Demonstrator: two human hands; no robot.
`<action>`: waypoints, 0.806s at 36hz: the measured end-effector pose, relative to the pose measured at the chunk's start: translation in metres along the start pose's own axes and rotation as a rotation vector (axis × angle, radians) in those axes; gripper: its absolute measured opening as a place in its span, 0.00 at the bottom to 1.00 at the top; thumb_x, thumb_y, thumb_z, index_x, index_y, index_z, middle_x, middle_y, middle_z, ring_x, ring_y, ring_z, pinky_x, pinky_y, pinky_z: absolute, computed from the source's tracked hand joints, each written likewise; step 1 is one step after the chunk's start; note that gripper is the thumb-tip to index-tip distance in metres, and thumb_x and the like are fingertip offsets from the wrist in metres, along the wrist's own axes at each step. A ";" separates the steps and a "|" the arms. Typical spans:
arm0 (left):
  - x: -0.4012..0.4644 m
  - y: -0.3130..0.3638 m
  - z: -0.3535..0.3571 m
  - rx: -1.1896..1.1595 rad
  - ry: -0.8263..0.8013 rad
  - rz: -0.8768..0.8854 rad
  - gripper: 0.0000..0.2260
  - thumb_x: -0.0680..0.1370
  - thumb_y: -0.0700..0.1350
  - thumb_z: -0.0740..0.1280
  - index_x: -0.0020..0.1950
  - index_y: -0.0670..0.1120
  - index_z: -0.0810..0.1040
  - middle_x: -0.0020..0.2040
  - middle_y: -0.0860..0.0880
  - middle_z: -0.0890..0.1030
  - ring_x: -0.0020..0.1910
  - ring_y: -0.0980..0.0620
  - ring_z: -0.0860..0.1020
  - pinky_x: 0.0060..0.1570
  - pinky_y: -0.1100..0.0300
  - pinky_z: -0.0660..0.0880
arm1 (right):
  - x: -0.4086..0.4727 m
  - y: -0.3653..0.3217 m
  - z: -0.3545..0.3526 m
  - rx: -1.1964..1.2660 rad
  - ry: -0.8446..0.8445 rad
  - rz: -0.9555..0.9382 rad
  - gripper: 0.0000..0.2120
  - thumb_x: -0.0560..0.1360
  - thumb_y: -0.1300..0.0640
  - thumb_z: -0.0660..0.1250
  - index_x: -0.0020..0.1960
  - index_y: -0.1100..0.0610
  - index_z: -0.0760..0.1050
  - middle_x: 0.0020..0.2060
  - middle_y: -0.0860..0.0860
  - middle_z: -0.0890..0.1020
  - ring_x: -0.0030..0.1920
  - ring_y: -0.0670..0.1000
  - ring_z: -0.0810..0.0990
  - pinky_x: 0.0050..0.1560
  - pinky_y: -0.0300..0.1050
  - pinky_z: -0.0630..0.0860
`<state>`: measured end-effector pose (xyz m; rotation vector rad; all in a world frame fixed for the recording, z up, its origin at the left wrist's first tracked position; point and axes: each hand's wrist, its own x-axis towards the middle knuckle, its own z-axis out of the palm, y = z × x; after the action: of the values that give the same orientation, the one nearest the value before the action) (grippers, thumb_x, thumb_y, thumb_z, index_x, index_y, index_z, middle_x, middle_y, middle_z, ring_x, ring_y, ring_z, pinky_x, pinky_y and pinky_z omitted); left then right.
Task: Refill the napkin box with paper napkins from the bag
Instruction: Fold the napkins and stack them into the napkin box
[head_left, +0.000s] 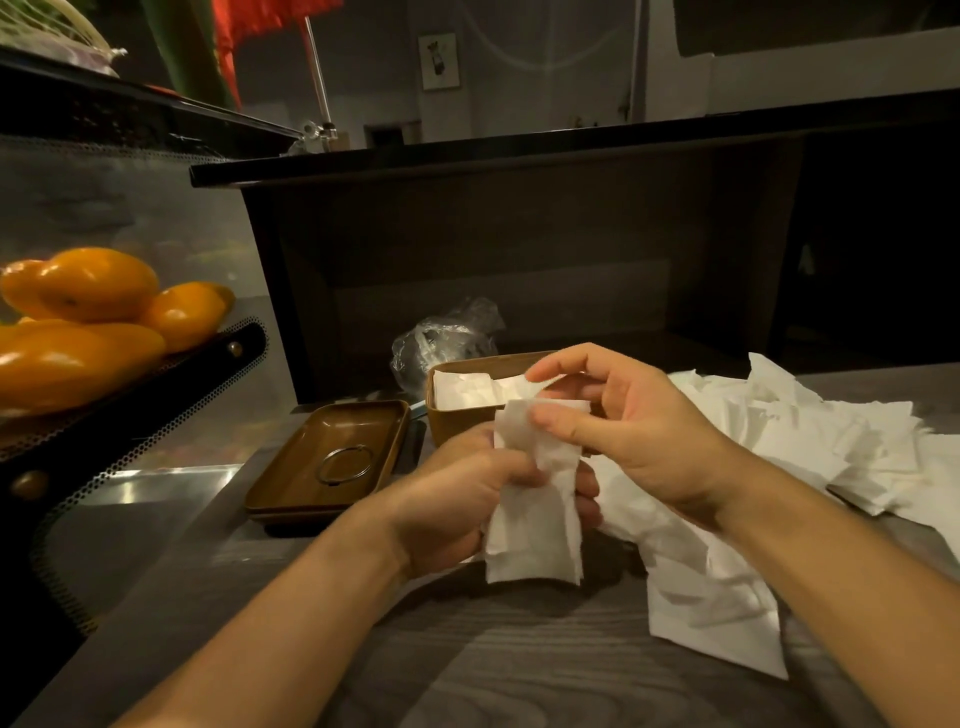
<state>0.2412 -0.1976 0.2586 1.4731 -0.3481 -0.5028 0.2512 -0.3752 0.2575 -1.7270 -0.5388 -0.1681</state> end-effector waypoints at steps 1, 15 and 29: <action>0.000 0.000 0.000 0.047 0.025 0.009 0.14 0.80 0.33 0.62 0.57 0.51 0.77 0.48 0.47 0.86 0.53 0.48 0.84 0.59 0.46 0.79 | 0.000 0.001 0.000 -0.040 -0.013 0.002 0.18 0.69 0.45 0.73 0.58 0.44 0.79 0.50 0.42 0.83 0.54 0.44 0.83 0.47 0.39 0.82; 0.000 -0.001 0.002 -0.024 0.008 -0.030 0.16 0.81 0.41 0.64 0.68 0.49 0.72 0.55 0.42 0.85 0.55 0.44 0.84 0.63 0.42 0.77 | 0.008 0.018 -0.002 -0.325 0.183 -0.097 0.02 0.77 0.52 0.72 0.48 0.46 0.80 0.43 0.39 0.82 0.47 0.38 0.81 0.41 0.29 0.79; 0.005 -0.010 0.002 0.055 -0.133 -0.001 0.32 0.78 0.22 0.56 0.72 0.54 0.67 0.63 0.45 0.82 0.62 0.45 0.81 0.62 0.49 0.78 | 0.010 0.014 -0.011 -0.343 0.501 -0.139 0.03 0.79 0.49 0.69 0.51 0.46 0.79 0.45 0.38 0.80 0.48 0.42 0.80 0.42 0.30 0.75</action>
<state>0.2432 -0.2023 0.2483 1.4969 -0.4693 -0.5977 0.2683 -0.3854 0.2521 -1.8843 -0.2644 -0.8078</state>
